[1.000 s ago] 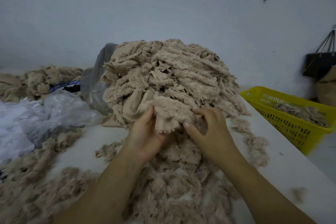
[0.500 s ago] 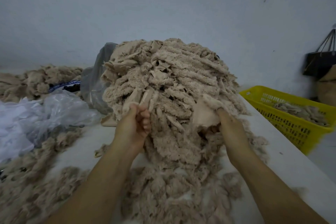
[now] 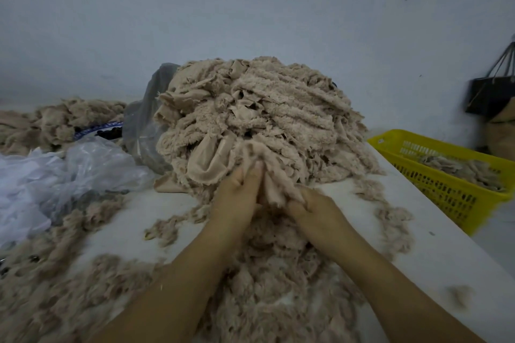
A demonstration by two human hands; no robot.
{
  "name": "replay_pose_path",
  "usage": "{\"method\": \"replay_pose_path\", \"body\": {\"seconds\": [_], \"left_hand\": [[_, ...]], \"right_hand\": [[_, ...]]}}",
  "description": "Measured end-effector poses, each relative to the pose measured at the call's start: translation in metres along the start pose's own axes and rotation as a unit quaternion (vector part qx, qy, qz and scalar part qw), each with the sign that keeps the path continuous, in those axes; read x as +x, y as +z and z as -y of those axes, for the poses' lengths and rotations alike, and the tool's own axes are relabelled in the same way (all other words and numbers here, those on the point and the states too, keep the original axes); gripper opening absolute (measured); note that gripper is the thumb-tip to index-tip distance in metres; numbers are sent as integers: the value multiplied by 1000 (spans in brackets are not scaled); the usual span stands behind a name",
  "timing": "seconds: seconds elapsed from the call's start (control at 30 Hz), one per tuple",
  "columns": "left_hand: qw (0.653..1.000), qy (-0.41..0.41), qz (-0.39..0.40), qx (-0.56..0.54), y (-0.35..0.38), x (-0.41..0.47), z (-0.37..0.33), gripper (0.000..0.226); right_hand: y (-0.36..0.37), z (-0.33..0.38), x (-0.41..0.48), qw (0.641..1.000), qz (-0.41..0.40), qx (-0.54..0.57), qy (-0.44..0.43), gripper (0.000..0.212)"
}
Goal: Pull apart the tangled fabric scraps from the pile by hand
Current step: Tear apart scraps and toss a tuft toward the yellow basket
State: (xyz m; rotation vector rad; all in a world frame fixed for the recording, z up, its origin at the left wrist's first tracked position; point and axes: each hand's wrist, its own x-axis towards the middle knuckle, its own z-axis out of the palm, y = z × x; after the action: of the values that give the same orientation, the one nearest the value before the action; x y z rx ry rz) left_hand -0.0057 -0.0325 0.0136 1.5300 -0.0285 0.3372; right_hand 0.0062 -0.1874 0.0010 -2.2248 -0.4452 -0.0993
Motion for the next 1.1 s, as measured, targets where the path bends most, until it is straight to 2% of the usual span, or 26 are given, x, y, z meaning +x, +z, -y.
{"method": "replay_pose_path", "body": {"seconds": [0.07,0.1,0.17,0.27,0.4,0.5,0.6,0.63,0.7,0.77,0.83,0.9,0.97,1.0,1.03,1.1], "left_hand": [[991,-25,-37,-128,-7,7,-7,25],[978,-51,-62,-195,-12,10,-11,24],[946,-91,-111,-292,-22,15,-16,22],[927,-122,-129,-331,-32,21,-15,19],[907,-159,-92,-379,-34,19,-12,16],[896,-158,-46,-413,-35,20,-13,24],[928,-164,19,-333,-31,18,-13,24],[947,-159,49,-275,-27,15,-14,19],[982,-120,97,-111,-18,6,-16,27],[985,-68,154,39,-10,-2,-15,30],[978,-31,175,105,-3,-5,-11,36],[986,-47,154,38,-5,-4,-14,27],[981,-81,132,-116,-13,-1,-18,19],[966,-93,132,-200,-17,0,-21,13],[949,-107,128,-267,-20,-1,-24,7],[929,-127,126,-325,-25,1,-24,13]], "right_hand": [[-8,-6,5,997,-44,-49,39,21],[-14,-10,7,994,-76,-37,64,18],[-23,-18,9,983,-143,53,100,21],[-28,-18,8,964,-187,156,106,30],[-26,-10,6,959,-177,211,65,27],[-25,-4,3,959,-160,231,32,25],[-23,1,0,965,-144,217,-10,27],[-21,3,0,967,-138,211,-20,25],[-16,5,1,971,-133,197,-40,23],[-13,9,1,974,-123,180,-56,23],[-12,10,1,980,-99,158,-75,21],[-12,9,-1,986,-58,135,-77,20],[-10,4,-2,995,-16,76,-68,24],[-10,2,-2,997,-6,41,-58,21],[-11,1,-2,999,-12,19,-42,13],[-13,-3,1,997,-60,38,-10,15]]}}
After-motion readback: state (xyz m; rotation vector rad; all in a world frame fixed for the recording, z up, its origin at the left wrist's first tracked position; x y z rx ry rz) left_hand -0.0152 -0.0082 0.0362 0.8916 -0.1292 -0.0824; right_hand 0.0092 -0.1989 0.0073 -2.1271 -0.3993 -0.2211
